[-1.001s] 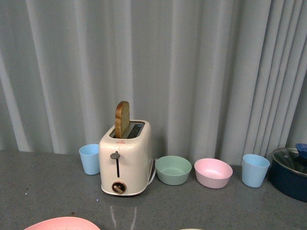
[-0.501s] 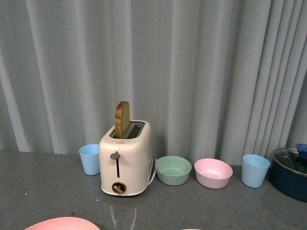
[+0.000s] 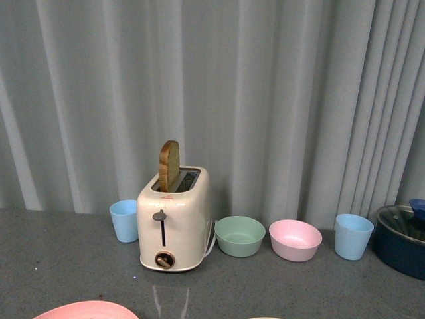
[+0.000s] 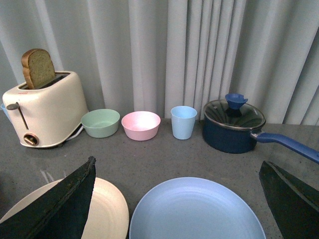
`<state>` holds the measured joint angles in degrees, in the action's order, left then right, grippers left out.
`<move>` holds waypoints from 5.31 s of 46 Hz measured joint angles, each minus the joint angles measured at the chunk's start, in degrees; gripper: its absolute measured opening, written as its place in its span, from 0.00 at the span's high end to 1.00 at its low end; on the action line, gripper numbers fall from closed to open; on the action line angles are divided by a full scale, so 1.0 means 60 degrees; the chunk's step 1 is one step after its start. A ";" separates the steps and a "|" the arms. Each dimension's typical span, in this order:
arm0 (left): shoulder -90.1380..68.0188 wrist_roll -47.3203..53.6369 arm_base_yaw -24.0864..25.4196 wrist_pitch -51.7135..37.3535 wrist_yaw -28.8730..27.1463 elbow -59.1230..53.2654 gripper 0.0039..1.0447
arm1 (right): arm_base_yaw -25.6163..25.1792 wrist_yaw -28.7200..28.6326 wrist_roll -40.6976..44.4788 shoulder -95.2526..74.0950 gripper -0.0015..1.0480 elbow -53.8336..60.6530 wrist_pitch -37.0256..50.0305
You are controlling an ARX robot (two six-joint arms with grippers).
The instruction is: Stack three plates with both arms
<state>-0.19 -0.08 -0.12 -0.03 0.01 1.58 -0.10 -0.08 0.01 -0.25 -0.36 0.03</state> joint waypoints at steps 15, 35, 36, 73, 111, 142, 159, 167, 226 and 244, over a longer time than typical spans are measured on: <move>-0.1672 -0.0040 0.0568 0.2747 0.2127 0.1035 0.06 | -0.0004 -0.0007 0.0004 0.0000 0.07 0.0000 0.0000; -1.0378 0.1093 0.0484 -0.1472 0.2608 0.3490 0.06 | 0.0000 0.0004 0.0000 0.0000 0.07 0.0000 0.0000; -1.0936 0.1217 0.0455 -0.1566 0.2528 0.3705 0.06 | 0.0000 0.0004 0.0000 0.0000 0.07 0.0000 0.0000; -1.8502 0.2765 0.0747 -0.0605 0.2240 0.8914 0.06 | 0.0000 0.0004 0.0000 0.0000 0.07 0.0000 0.0000; -1.9930 0.3271 0.2106 -0.1359 0.2761 0.9333 0.06 | 0.0000 0.0000 0.0000 0.0000 0.07 0.0000 0.0000; -2.0753 0.3577 0.2269 -0.2106 0.2940 0.9202 0.13 | 0.0000 0.0004 0.0000 0.0000 0.07 0.0000 0.0000; -2.0691 0.3399 0.2284 -0.2178 0.3020 0.9111 0.83 | 0.0000 0.0004 0.0000 0.0000 0.07 0.0000 0.0000; -2.0491 0.3187 0.2291 -0.2171 0.3264 0.9111 0.96 | 0.0000 0.0000 0.0000 0.0000 0.07 0.0000 0.0000; -1.7369 0.2543 0.2000 0.1341 0.4535 1.0663 0.97 | 0.0000 0.0000 0.0000 0.0000 0.07 0.0000 0.0000; -1.6837 0.1865 -0.0838 0.0969 0.4481 0.9052 0.97 | 0.0000 0.0004 0.0000 0.0000 0.07 0.0000 0.0000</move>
<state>-101.21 11.11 -5.15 5.78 26.89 55.90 -0.10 -0.05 0.01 -0.25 -0.36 0.03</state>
